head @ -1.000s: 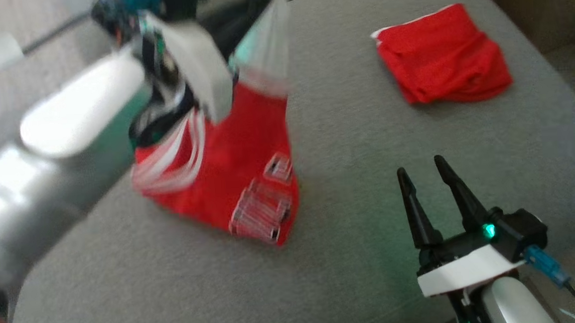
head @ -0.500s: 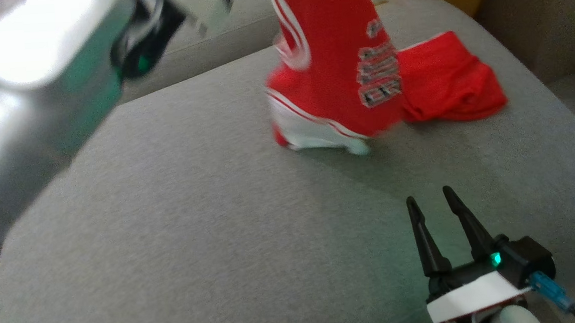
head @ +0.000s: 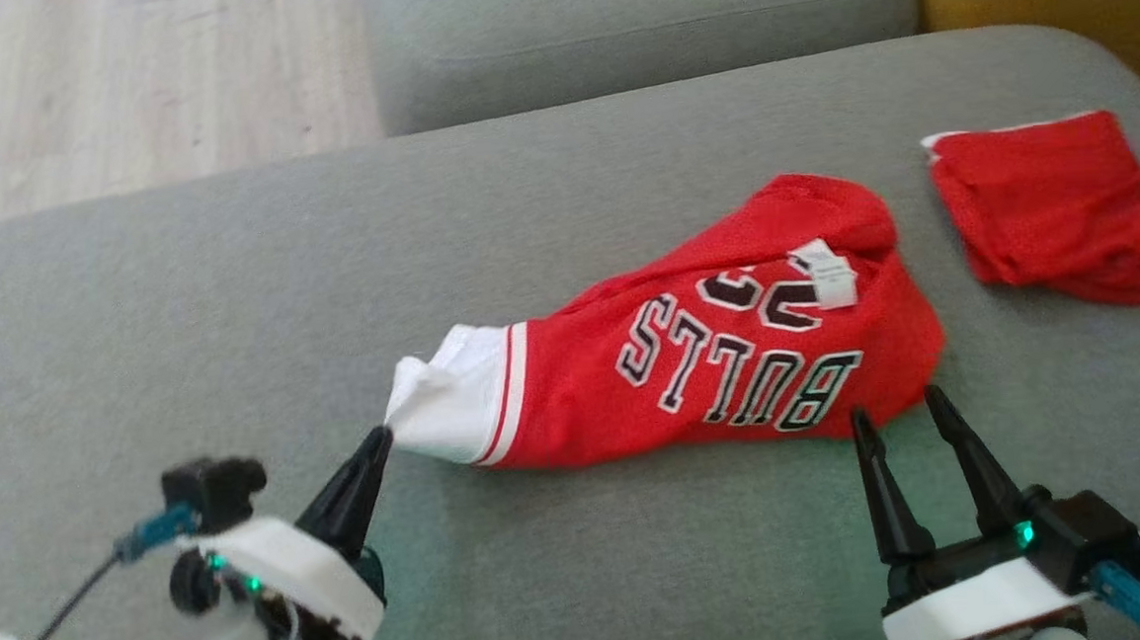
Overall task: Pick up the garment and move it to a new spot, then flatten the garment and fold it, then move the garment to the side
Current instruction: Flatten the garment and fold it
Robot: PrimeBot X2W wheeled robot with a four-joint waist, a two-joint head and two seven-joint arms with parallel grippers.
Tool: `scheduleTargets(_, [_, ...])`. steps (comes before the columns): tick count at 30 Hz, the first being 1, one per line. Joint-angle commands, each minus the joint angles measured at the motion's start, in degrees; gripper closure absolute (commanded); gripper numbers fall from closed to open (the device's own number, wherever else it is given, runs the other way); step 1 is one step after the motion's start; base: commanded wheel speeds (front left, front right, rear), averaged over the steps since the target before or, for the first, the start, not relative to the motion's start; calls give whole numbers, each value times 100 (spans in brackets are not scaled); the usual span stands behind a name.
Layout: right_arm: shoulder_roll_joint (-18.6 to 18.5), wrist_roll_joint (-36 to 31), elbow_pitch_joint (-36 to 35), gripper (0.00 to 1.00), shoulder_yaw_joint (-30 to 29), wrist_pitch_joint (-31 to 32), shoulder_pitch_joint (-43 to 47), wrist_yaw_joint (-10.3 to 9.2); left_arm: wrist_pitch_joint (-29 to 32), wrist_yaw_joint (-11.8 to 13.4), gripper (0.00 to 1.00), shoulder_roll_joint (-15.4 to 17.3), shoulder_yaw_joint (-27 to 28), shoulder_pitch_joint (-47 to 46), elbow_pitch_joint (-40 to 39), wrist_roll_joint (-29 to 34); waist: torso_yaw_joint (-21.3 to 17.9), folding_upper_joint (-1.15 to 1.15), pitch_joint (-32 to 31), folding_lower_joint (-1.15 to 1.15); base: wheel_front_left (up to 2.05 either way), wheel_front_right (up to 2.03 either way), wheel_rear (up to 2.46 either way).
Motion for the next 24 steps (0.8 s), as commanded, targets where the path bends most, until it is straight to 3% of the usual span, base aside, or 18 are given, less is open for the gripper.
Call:
scheduleTargets(1, [-95, -63, -202, 0, 119, -36, -63, 20, -94, 47, 100, -42, 757, 131, -93, 60, 261, 0, 111, 0, 0, 0, 0])
scheduleTargets(5, [-113, -71, -213, 0, 140, -36, -76, 20, -96, 47, 100, -338, 1263, 746, -46, 250, 385, 0, 166, 0, 0, 0, 0])
scheduleTargets(6, [-114, -75, -219, 0, 136, -36, -88, 20, -96, 54, 84, -426, 1353, 895, -11, 305, 416, 0, 184, 0, 0, 0, 0])
scheduleTargets(7, [-115, -79, -222, 0, 143, -36, -100, 20, -96, 80, 60, -496, 1412, 1016, 39, 363, 435, 0, 193, 0, 0, 0, 0])
scheduleTargets(8, [-121, -78, -220, 0, 159, -36, -111, 20, -96, 105, 0, -554, 1460, 1111, 84, 411, 448, 0, 203, 0, 0, 0, 0])
scheduleTargets(17, [-159, -57, -212, 0, 200, -36, -191, 20, -97, 878, 0, -737, 2490, 1337, 273, 1089, 446, 0, 342, 0, 0, 0, 0])
scheduleTargets(20, [-159, -44, -197, 0, 241, -36, -233, 20, -97, 1140, 0, -737, 2471, 1253, 334, 1504, 383, 0, 389, 0, 0, 0, 0])
scheduleTargets(24, [-169, -16, -171, 0, 309, -36, -304, 20, 8, 1245, 0, -873, 2243, 1058, 527, 1773, 278, 0, 452, 0, 0, 0, 0])
